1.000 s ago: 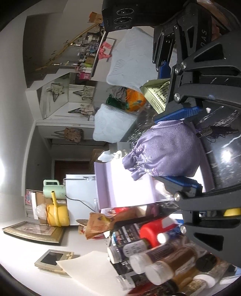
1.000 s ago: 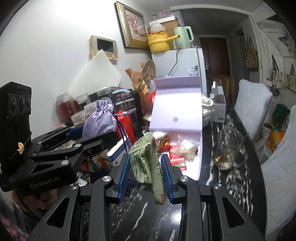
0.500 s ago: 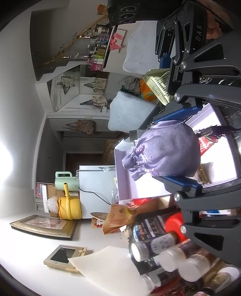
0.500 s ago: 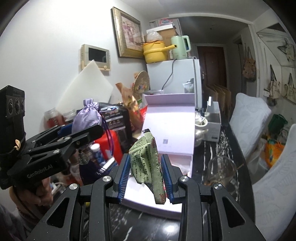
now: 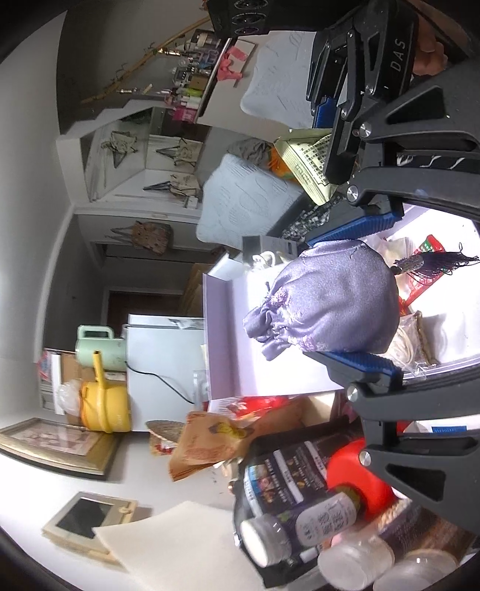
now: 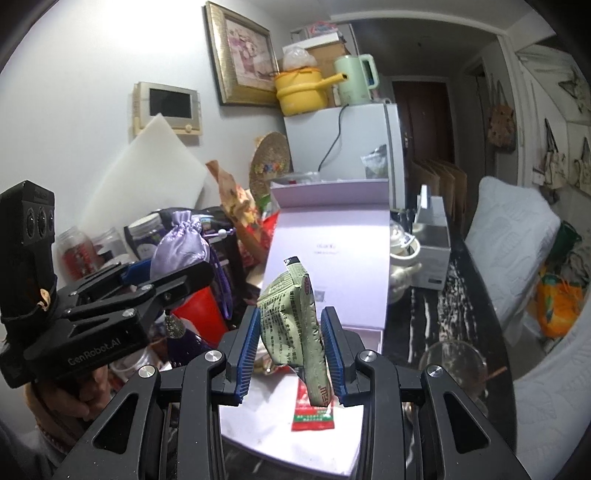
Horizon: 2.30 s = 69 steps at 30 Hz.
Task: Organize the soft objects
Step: 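Lower the pouch into the box with the left tool while the right tool lowers the green packet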
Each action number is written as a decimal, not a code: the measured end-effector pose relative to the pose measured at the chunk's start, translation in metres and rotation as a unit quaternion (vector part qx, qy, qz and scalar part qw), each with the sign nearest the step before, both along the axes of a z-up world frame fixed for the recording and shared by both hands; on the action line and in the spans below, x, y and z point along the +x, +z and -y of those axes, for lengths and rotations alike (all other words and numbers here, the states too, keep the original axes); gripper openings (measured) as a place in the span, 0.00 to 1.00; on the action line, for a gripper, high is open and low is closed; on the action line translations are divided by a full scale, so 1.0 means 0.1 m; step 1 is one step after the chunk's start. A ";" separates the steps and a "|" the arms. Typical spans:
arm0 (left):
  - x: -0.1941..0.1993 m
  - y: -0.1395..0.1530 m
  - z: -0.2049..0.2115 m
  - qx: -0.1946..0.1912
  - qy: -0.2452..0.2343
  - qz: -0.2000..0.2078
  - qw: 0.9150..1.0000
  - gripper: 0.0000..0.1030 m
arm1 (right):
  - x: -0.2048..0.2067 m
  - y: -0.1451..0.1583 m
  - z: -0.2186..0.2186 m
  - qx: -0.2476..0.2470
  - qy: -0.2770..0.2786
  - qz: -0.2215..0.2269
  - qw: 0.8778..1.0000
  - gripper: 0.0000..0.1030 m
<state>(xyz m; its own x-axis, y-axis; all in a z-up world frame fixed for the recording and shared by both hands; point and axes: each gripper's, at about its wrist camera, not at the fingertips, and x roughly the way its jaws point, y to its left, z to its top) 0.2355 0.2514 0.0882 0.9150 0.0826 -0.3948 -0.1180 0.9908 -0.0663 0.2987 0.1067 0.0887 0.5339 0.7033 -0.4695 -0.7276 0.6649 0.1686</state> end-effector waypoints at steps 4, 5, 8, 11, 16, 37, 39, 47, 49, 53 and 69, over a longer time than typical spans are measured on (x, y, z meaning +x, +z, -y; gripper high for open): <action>0.20 -0.17 -0.06 -0.008 0.003 -0.027 1.000 0.50 | 0.18 -0.15 -0.10 -0.004 0.001 -0.021 1.000 0.33; 0.23 -0.20 -0.05 -0.008 0.004 -0.031 0.999 0.50 | 0.23 -0.21 -0.13 -0.007 0.001 -0.027 1.000 0.33; 0.37 -0.33 -0.06 -0.003 0.008 -0.049 0.999 0.50 | 0.33 -0.32 -0.19 -0.016 -0.002 -0.039 0.999 0.33; 0.49 -0.44 -0.11 -0.005 0.014 -0.061 0.998 0.50 | 0.44 -0.44 -0.24 -0.027 -0.004 -0.051 0.998 0.33; 0.69 -0.61 -0.18 -0.011 0.023 -0.084 0.996 0.50 | 0.59 -0.58 -0.30 -0.036 -0.009 -0.067 0.997 0.33; 1.12 -1.19 -0.36 -0.004 0.035 -0.172 0.984 0.50 | 1.15 -1.09 -0.54 -0.069 -0.014 -0.132 0.989 0.33; 1.12 -1.20 -0.36 -0.003 0.034 -0.176 0.984 0.50 | 1.18 -1.12 -0.57 -0.071 -0.013 -0.137 0.988 0.33; 1.20 -1.31 -0.29 0.015 0.035 -0.202 0.979 0.51 | 1.21 -1.27 -0.63 -0.088 -0.017 -0.148 0.985 0.33; 1.22 -1.35 -0.28 0.013 0.035 -0.211 0.977 0.51 | 1.21 -1.30 -0.63 -0.093 -0.020 -0.149 0.984 0.33; 1.23 -1.38 -0.27 0.009 0.033 -0.218 0.975 0.51 | 1.22 -1.36 -0.63 -0.099 -0.023 -0.151 0.983 0.33; 1.33 -1.43 -0.19 0.035 0.043 -0.247 0.967 0.54 | 1.25 -1.54 -0.66 -0.127 -0.026 -0.161 0.978 0.33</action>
<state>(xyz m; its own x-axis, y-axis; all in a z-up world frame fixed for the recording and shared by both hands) 0.3686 0.2700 -0.0549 0.6049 0.1924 -0.7727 -0.2004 0.9759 0.0862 0.4238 0.1728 -0.0650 0.3615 0.5180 -0.7752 -0.6283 0.7497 0.2079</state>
